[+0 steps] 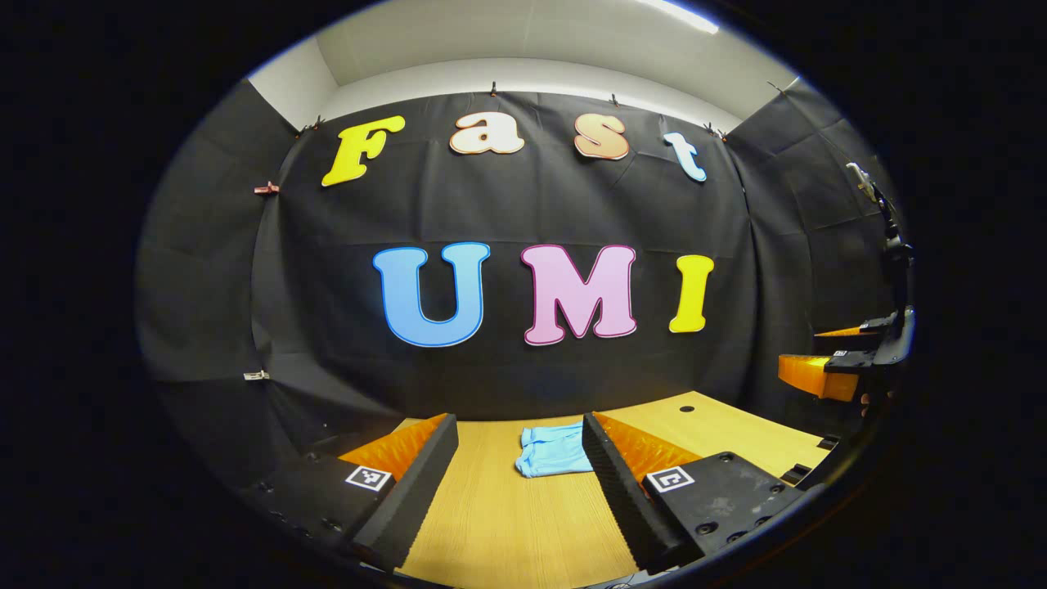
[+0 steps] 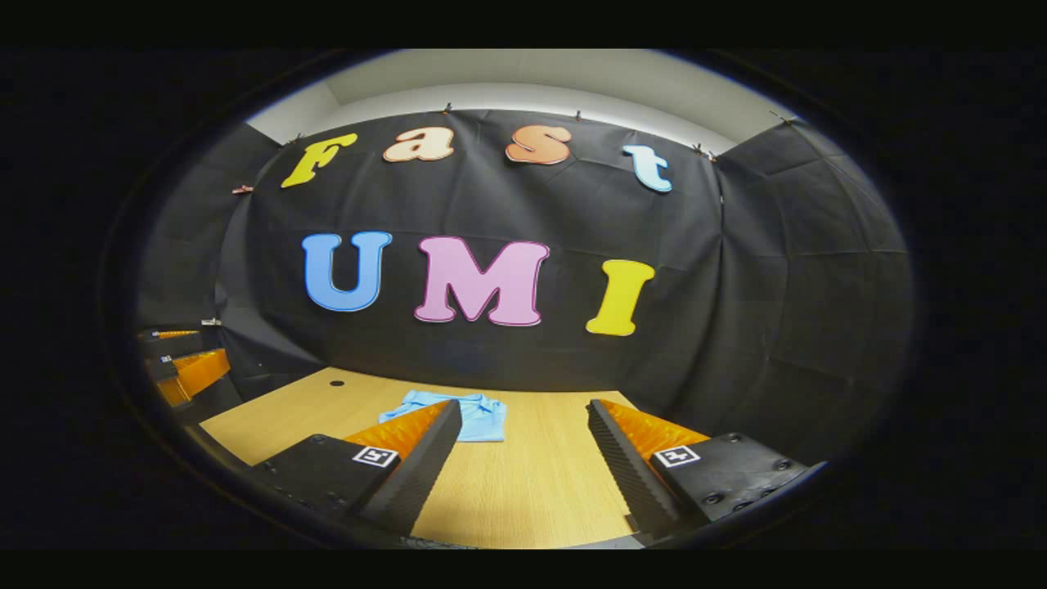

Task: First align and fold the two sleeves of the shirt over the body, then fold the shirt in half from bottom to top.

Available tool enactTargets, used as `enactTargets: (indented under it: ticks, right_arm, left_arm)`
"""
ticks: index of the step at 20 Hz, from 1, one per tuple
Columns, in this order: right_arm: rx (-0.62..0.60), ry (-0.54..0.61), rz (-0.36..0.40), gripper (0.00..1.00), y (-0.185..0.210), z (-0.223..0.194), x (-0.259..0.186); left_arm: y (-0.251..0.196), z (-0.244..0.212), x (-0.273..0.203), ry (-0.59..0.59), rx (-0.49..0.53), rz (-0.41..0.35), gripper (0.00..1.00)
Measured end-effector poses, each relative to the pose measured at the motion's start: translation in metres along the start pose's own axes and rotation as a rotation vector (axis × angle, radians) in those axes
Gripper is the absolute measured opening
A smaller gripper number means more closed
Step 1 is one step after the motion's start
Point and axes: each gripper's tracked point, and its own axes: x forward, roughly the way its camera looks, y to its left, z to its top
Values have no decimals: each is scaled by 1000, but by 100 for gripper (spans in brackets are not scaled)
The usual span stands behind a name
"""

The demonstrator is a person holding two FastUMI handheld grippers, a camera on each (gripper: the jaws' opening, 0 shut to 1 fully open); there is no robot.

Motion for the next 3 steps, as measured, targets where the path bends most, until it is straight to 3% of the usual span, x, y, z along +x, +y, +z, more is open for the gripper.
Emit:
enactTargets:
  ticks: [1,3]
  right_arm:
    - [3,-5,-1,97,1,2,1]
    - [13,-6,-2,97,3,4,0]
  left_arm:
    - [1,1,0,-2,0,3,93]
    - [2,0,0,-2,3,6,98]
